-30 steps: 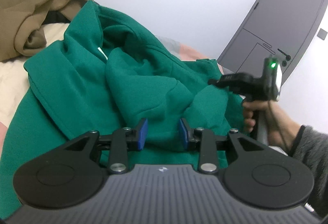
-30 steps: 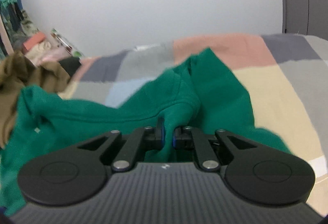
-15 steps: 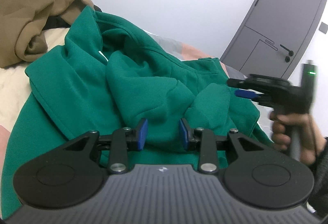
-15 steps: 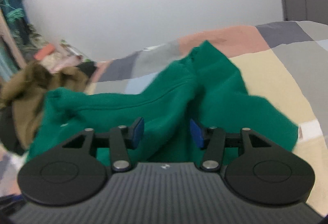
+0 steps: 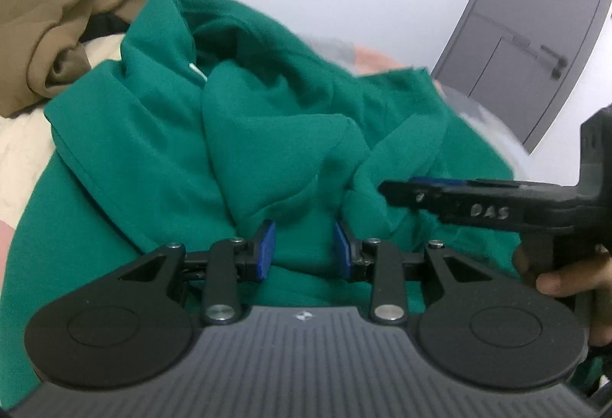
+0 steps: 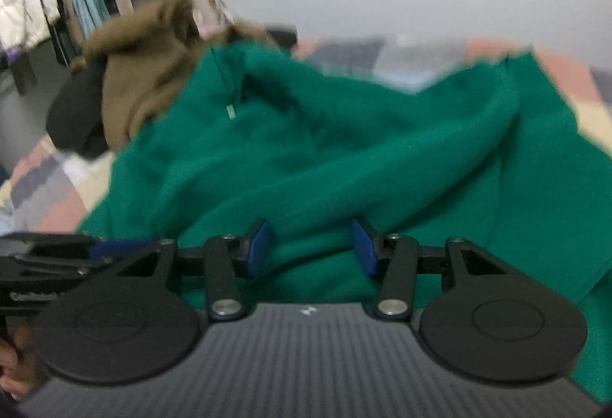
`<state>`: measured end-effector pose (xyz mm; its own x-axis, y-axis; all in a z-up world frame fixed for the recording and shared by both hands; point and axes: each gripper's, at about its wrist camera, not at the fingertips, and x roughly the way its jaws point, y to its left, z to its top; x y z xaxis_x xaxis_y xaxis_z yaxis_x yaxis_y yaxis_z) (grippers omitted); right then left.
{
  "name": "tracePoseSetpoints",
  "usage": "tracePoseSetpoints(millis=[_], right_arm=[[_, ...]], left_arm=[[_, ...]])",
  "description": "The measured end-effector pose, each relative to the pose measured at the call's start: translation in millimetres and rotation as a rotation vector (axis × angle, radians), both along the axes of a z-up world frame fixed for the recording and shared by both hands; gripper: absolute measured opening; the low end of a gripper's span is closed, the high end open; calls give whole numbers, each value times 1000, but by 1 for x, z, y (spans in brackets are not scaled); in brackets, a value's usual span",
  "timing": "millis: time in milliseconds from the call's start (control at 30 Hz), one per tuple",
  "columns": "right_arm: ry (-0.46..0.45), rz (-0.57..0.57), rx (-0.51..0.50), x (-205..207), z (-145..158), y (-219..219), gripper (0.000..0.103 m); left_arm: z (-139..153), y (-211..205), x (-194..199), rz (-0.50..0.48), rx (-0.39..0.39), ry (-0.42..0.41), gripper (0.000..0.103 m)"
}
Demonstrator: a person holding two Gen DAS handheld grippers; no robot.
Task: Fold large clothes
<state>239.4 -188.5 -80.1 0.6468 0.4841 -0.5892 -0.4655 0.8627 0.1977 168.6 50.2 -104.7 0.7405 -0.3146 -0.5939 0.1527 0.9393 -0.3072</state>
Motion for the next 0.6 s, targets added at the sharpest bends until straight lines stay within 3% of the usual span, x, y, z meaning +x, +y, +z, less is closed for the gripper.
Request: tracePoseSetpoints(millis=[133, 300, 433, 600], right_arm=[[34, 0, 8, 6, -17, 0, 50], [78, -32, 54, 3, -9, -10, 50], [48, -31, 65, -21, 19, -26, 51], [42, -65, 89, -63, 54, -61, 51]], left_arm=[[-7, -5, 6, 4, 15, 14, 38], [1, -3, 0, 10, 2, 10, 40], [20, 9, -25, 22, -15, -10, 54], [47, 29, -69, 61, 1, -21, 59]])
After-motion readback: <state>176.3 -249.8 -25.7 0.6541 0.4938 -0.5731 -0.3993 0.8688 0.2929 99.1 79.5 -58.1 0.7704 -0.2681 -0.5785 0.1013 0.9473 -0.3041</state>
